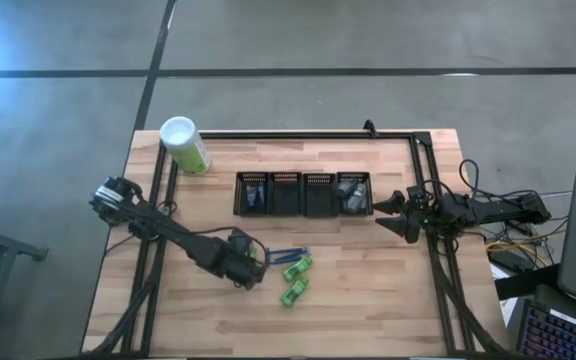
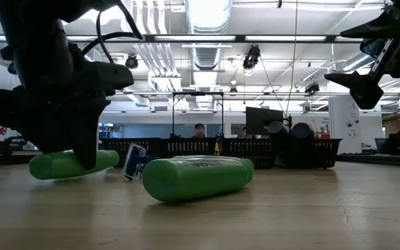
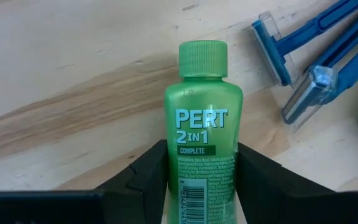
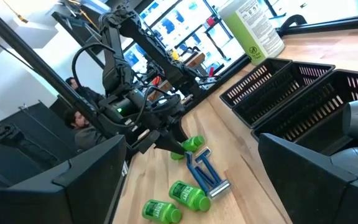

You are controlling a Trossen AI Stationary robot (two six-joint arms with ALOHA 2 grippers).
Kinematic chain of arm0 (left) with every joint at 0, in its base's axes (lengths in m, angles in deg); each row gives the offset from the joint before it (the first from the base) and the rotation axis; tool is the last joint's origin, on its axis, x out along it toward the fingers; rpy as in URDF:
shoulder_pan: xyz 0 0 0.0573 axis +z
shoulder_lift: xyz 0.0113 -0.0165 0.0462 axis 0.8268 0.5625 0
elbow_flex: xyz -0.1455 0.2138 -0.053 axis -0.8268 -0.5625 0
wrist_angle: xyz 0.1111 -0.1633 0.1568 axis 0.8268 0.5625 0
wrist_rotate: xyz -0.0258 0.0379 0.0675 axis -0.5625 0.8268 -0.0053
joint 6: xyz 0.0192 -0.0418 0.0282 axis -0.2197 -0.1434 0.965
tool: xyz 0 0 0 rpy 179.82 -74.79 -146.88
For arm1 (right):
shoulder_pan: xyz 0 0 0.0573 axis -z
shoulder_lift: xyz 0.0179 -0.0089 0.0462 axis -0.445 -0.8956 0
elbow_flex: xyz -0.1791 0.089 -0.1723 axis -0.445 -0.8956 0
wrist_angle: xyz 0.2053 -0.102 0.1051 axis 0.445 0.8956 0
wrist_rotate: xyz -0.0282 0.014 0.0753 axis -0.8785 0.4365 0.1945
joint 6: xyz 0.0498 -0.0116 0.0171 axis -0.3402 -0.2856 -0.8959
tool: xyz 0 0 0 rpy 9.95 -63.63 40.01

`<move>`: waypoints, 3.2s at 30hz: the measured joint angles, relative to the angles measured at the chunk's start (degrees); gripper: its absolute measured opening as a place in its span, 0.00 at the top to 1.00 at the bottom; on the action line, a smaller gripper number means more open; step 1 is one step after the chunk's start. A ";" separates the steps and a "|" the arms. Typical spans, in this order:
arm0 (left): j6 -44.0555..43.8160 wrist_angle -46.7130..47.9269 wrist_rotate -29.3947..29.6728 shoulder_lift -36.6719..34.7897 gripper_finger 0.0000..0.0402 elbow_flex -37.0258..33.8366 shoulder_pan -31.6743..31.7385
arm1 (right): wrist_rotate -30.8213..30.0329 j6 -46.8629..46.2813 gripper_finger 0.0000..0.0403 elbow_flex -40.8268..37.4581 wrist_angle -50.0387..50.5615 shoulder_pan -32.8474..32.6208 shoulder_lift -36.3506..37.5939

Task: Pick & Place Travel size toiletries
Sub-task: Put the green shampoo into the middle left black bin, then put the blue razor into the middle right black bin

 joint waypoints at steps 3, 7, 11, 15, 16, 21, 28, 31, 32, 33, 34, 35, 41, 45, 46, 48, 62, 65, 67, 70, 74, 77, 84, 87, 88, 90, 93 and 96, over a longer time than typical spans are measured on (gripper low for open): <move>1.24 0.01 0.00 -0.02 0.59 1.12 0.54 | 0.00 0.00 0.10 0.00 0.00 0.01 0.00; 4.24 -0.02 0.13 -0.08 0.59 3.64 2.04 | 1.55 6.62 0.10 0.00 0.23 0.00 -0.12; 8.97 0.57 0.11 -0.11 0.59 6.45 4.94 | 2.69 19.90 0.10 0.00 0.48 0.00 -0.59; 12.46 3.01 0.11 -0.11 0.59 9.71 7.82 | 2.69 25.87 0.10 0.00 0.44 0.00 -0.57; 13.40 3.71 0.10 -0.11 0.59 10.50 8.47 | 2.71 25.99 0.10 0.00 0.44 0.00 -0.59; 17.37 6.01 0.07 -0.11 0.59 14.81 11.73 | 2.70 25.02 0.10 0.00 0.44 0.00 -0.63; 21.74 6.01 0.07 -0.11 0.59 19.42 16.95 | 2.69 25.16 0.10 0.00 0.42 0.00 -0.68; 23.92 5.96 0.07 -0.11 0.59 20.15 19.08 | 2.69 25.16 0.10 0.00 0.42 0.00 -0.68; 24.19 5.94 0.07 -0.11 0.59 20.15 19.71 | 2.67 25.14 0.10 0.00 0.42 0.00 -0.68; 24.24 5.92 0.07 -0.11 0.59 20.09 20.35 | 2.67 25.14 0.10 0.00 0.42 0.00 -0.68; 24.25 5.94 0.12 -0.11 0.59 20.00 20.98 | 2.67 25.11 0.10 0.00 0.42 0.00 -0.68; 24.25 5.98 0.33 -0.11 0.59 19.96 21.64 | 2.67 25.11 0.10 0.00 0.42 0.00 -0.68; 23.94 4.01 3.51 -0.11 0.59 19.96 25.61 | 2.64 25.09 0.10 0.00 0.42 0.00 -0.68; 23.91 2.54 4.68 0.04 0.59 19.89 28.78 | 2.62 25.09 0.10 0.00 0.39 0.00 -0.68; 23.91 2.51 4.71 0.16 0.59 19.88 29.62 | 2.61 25.09 0.10 0.00 0.39 0.00 -0.68; 24.11 2.50 4.69 0.57 0.59 19.85 31.10 | 2.59 25.09 0.10 0.00 0.39 0.00 -0.68; 25.87 0.79 3.13 7.10 0.59 19.78 34.54 | 2.56 25.09 0.10 0.00 0.37 0.00 -0.72; 25.88 0.05 3.13 8.15 0.59 19.78 34.64 | 2.57 25.09 0.10 0.00 0.37 0.00 -0.72; 26.32 -0.45 3.13 8.70 0.59 19.78 34.75 | 2.58 25.09 0.10 0.00 0.37 0.00 -0.74; 26.80 -0.27 3.90 9.03 0.59 19.78 34.75 | 2.58 25.09 0.10 0.00 0.37 0.00 -0.74; 26.66 -0.44 4.43 9.03 0.55 19.78 34.75 | 2.58 25.09 0.10 0.00 0.37 0.00 -0.74; 26.55 -0.46 4.46 9.03 0.50 19.78 34.75 | 2.58 25.09 0.10 0.00 0.37 0.00 -0.74; 26.39 -0.25 3.36 8.32 0.41 20.15 34.64 | 2.59 25.09 0.10 0.00 0.37 0.00 -0.74; 27.62 -0.29 2.47 6.96 0.39 21.17 33.88 | 2.60 25.09 0.10 0.00 0.37 0.00 -0.74; 28.66 -0.53 2.44 6.25 0.39 21.50 33.37 | 2.60 25.09 0.10 0.00 0.37 0.00 -0.74; 31.66 -0.53 2.38 4.72 0.39 22.23 32.04 | 2.60 25.09 0.10 0.00 0.37 0.00 -0.74; 37.88 -0.48 2.27 2.70 0.39 23.05 29.69 | 2.52 25.65 0.10 0.00 0.17 0.00 -0.74; 40.25 0.13 2.26 0.91 0.39 23.09 27.53 | 1.49 26.85 0.10 0.00 -0.15 0.00 -0.71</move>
